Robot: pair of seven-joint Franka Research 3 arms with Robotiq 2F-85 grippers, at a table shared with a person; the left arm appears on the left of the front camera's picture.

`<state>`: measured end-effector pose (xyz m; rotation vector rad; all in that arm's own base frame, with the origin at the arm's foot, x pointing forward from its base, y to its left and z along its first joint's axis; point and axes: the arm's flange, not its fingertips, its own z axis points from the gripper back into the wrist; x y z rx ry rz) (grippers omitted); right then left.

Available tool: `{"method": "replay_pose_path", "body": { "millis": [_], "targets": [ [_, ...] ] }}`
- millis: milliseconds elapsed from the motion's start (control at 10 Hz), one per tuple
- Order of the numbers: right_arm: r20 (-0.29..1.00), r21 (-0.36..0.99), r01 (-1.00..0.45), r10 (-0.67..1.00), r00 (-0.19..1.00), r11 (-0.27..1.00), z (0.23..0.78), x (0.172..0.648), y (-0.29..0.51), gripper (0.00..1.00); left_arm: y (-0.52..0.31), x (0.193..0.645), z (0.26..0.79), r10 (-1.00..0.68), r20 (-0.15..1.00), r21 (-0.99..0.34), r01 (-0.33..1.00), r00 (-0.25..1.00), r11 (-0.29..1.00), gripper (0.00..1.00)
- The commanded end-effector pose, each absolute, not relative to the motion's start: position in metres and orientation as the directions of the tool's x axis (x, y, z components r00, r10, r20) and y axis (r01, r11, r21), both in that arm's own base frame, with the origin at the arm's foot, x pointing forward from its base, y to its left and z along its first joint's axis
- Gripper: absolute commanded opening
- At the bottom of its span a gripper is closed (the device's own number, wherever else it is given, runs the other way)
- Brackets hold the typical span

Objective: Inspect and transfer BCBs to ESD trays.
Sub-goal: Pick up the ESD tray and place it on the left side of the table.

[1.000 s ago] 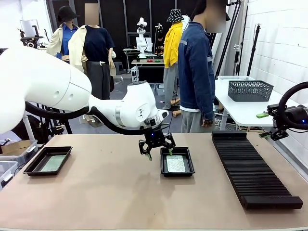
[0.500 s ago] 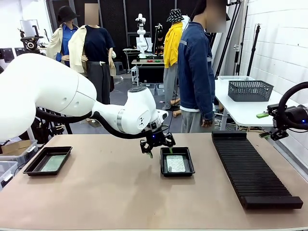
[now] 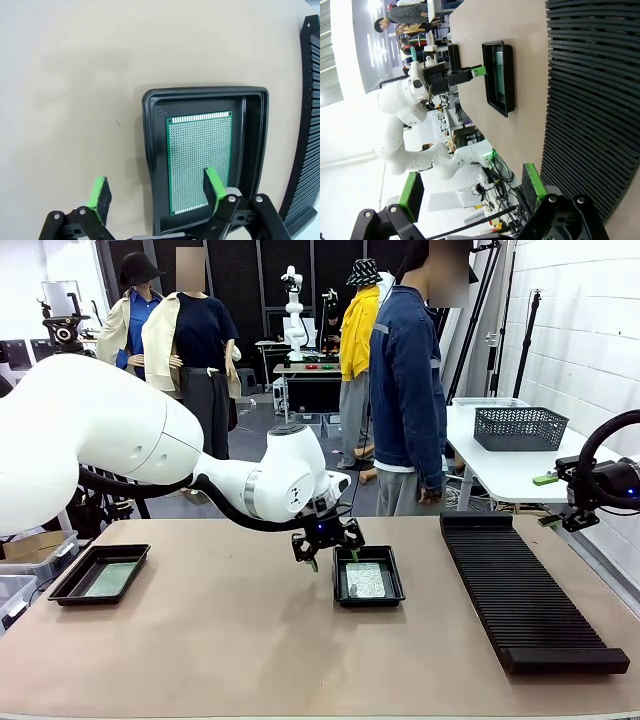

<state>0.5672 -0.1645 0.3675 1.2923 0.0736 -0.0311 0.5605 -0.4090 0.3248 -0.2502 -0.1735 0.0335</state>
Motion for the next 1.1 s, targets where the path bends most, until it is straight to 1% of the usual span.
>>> {"method": "replay_pose_path", "body": {
  "millis": [0,100,200,300,400,500,600,700,1000],
  "targets": [
    [-0.072,0.959,0.065,0.014,0.997,0.277,0.3687,0.5646,-0.1619,1.0,-0.4122,0.5613,0.3229,0.052,0.161,-0.23,-0.014,0.986,0.973,0.9],
    [-0.072,0.959,0.065,0.014,0.997,0.277,0.3687,0.5646,-0.1619,1.0,-0.4121,0.5614,0.321,0.046,0.161,-0.228,-0.008,0.986,0.974,0.84],
    [-0.072,0.959,0.065,0.014,0.997,0.277,0.3687,0.5646,-0.1619,1.0,-0.4122,0.5621,0.3209,0.042,0.16,-0.226,-0.005,0.986,0.974,0.75],
    [-0.072,0.959,0.065,0.014,0.997,0.277,0.3687,0.5646,-0.1619,1.0,-0.4131,0.5621,0.3207,0.034,0.157,-0.225,0.002,0.987,0.974,0.63],
    [-0.072,0.959,0.065,0.014,0.997,0.277,0.3687,0.5646,-0.1619,1.0,-0.4135,0.5618,0.3199,0.03,0.156,-0.224,0.006,0.987,0.975,0.5],
    [-0.072,0.959,0.065,0.014,0.997,0.277,0.3687,0.5646,-0.1619,1.0,-0.4132,0.5618,0.3193,0.022,0.151,-0.225,0.012,0.988,0.974,0.34],
    [-0.072,0.959,0.065,0.014,0.997,0.277,0.3687,0.5646,-0.1619,1.0,-0.4128,0.5619,0.3186,0.019,0.144,-0.226,0.014,0.989,0.974,0.15],
    [-0.072,0.959,0.065,0.014,0.997,0.277,0.3687,0.5646,-0.1619,1.0,-0.4121,0.5622,0.3177,0.016,0.135,-0.229,0.015,0.991,0.973,0.0],
    [-0.072,0.959,0.065,0.014,0.997,0.277,0.3687,0.5646,-0.1619,1.0,-0.4112,0.5608,0.3175,0.011,0.124,-0.23,0.018,0.992,0.973,0.0]
  ]
}}
